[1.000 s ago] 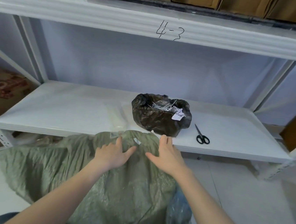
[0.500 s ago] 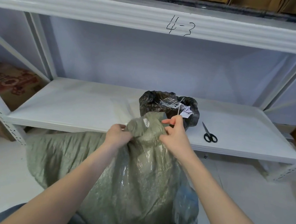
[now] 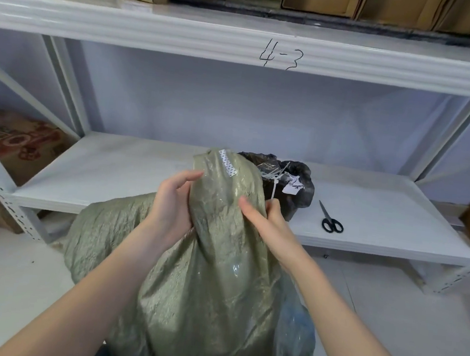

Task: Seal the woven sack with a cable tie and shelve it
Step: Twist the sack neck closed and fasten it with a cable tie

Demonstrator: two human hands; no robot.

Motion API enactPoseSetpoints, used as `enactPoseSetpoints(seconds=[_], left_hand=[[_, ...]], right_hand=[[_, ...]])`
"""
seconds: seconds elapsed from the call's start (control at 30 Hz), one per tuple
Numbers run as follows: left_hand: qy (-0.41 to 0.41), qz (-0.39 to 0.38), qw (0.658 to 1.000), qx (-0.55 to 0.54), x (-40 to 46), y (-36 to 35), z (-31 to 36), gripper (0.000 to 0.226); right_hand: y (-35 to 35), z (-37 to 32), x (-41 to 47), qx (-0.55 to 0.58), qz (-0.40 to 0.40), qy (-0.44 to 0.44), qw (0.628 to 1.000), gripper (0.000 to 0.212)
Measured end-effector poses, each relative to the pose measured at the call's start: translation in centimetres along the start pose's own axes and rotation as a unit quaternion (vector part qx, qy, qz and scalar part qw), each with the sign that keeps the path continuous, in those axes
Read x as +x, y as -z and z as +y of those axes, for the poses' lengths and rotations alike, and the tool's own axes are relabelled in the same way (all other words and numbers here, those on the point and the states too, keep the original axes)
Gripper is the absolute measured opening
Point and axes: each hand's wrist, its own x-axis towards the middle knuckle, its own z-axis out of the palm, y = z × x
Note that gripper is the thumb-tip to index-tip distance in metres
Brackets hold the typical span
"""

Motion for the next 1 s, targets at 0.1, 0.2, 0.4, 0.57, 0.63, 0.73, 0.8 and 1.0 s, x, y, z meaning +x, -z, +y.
enactPoseSetpoints(seconds=[0.1, 0.2, 0.4, 0.57, 0.63, 0.73, 0.8, 1.0], left_hand=[[-0.007, -0.016, 1.000, 0.014, 0.1, -0.3, 0.2, 0.055], [-0.028, -0.059, 0.997, 0.047, -0.2, -0.9, -0.1, 0.038], [-0.161, -0.072, 0.943, 0.281, -0.2, -1.8, -0.3, 0.050], [-0.242, 0.168, 0.848, 0.441, 0.5, 0.2, 0.3, 0.045], [-0.081, 0.190, 0.808, 0.551, 0.5, 1.6, 0.0, 0.068], [0.051, 0.117, 0.798, 0.589, 0.1, 2.0, -0.6, 0.077], [0.078, 0.096, 0.849, 0.513, 0.0, 1.3, -0.7, 0.066], [0.049, 0.049, 0.960, 0.271, 0.7, 0.4, -1.3, 0.016]], right_hand=[[-0.2, -0.5, -0.1, 0.042, -0.013, 0.025, 0.999, 0.058], [-0.5, -0.7, -0.2, 0.094, -0.030, 0.057, 0.993, 0.055], [-1.1, -0.4, 0.2, 0.127, 0.002, 0.096, 0.987, 0.051], [-0.5, -0.5, 0.7, 0.109, 0.111, 0.069, 0.985, 0.052], [0.0, -0.5, 0.7, 0.122, 0.131, 0.074, 0.981, 0.054], [0.2, -0.5, 0.6, 0.126, 0.134, 0.077, 0.980, 0.057], [0.2, -0.4, 0.6, 0.118, 0.124, 0.079, 0.982, 0.056], [-0.1, -0.3, 0.2, 0.106, 0.059, 0.073, 0.990, 0.051]])
